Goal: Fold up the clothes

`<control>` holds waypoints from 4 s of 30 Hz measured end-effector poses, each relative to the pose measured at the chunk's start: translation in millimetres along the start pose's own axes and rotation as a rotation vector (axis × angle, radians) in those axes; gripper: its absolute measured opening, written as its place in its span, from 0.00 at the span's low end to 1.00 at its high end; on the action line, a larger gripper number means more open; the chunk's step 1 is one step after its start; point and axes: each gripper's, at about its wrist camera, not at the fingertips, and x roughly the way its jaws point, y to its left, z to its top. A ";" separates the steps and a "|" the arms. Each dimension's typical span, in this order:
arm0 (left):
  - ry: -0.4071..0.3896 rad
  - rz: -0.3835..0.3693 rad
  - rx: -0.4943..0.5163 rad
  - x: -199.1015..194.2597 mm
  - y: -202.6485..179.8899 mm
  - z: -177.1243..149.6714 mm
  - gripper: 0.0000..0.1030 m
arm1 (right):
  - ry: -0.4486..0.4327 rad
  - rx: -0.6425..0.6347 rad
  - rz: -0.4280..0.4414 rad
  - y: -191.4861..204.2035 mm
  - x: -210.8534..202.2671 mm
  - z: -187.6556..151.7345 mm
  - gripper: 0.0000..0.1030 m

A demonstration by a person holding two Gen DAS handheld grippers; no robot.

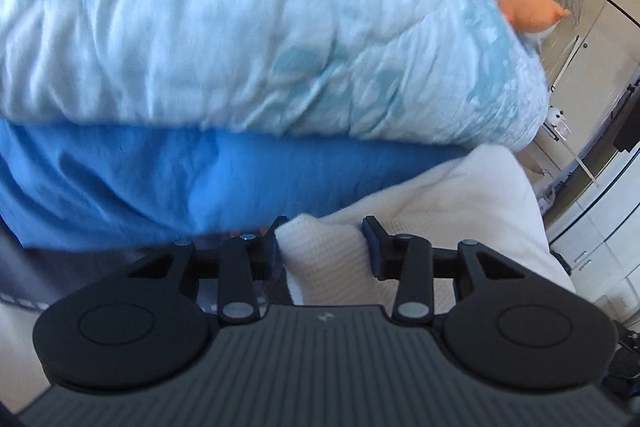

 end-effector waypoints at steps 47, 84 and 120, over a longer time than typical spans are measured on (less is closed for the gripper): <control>0.187 0.053 0.613 89.4 -166.7 16.8 0.32 | 0.003 -0.836 -0.162 91.2 26.7 -66.6 0.58; 0.094 0.000 0.674 -217.3 -234.1 -197.4 0.96 | -0.233 -0.463 -0.409 83.6 -235.8 -117.8 0.92; 0.082 0.043 0.820 -232.0 -211.6 -319.9 1.00 | -0.201 -0.370 -0.648 50.7 -271.7 -178.5 0.96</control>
